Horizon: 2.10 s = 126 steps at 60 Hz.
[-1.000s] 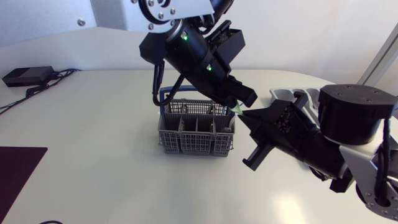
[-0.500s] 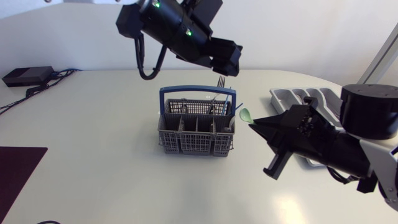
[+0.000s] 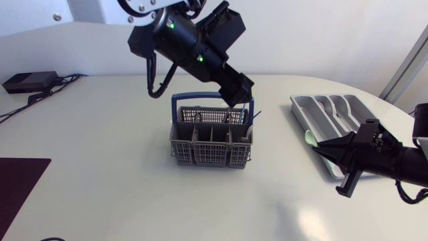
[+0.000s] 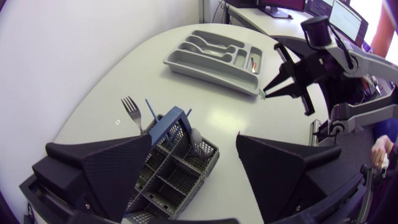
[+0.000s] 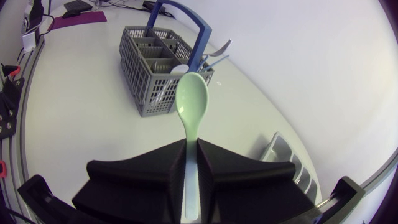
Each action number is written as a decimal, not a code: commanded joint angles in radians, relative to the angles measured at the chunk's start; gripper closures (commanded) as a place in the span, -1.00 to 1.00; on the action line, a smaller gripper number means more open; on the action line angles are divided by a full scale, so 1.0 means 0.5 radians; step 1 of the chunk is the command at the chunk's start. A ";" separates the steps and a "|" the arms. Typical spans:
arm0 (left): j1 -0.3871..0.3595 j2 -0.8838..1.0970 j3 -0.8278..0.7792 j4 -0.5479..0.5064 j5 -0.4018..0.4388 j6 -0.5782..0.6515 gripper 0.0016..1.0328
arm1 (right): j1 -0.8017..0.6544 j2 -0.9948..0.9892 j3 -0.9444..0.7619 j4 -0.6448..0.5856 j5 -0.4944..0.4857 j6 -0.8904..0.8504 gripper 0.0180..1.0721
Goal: Sort the cutlery from the basket into the organizer compartments.
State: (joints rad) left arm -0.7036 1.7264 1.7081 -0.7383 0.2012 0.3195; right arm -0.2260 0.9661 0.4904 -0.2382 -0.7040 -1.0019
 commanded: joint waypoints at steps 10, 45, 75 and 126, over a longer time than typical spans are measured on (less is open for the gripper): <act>-0.102 -0.047 -0.247 0.108 -0.010 0.383 -0.78 | -0.425 0.415 0.274 -0.340 -0.172 -0.724 0.89; -0.225 0.075 -0.523 0.480 -0.114 0.932 -0.77 | -1.079 1.443 0.964 -0.594 -0.123 -1.926 0.89; -0.271 0.235 -0.456 0.473 -0.197 1.144 -0.74 | -1.192 1.903 1.342 -0.579 0.273 -2.304 0.89; -0.268 0.385 -0.265 0.320 -0.430 1.355 0.06 | -1.257 1.645 1.158 -0.561 0.212 -2.267 0.08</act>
State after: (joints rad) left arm -0.8410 1.8973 1.5425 -0.5659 -0.0093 0.9703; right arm -0.8421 1.8244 1.0969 -0.4992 -0.5789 -2.1239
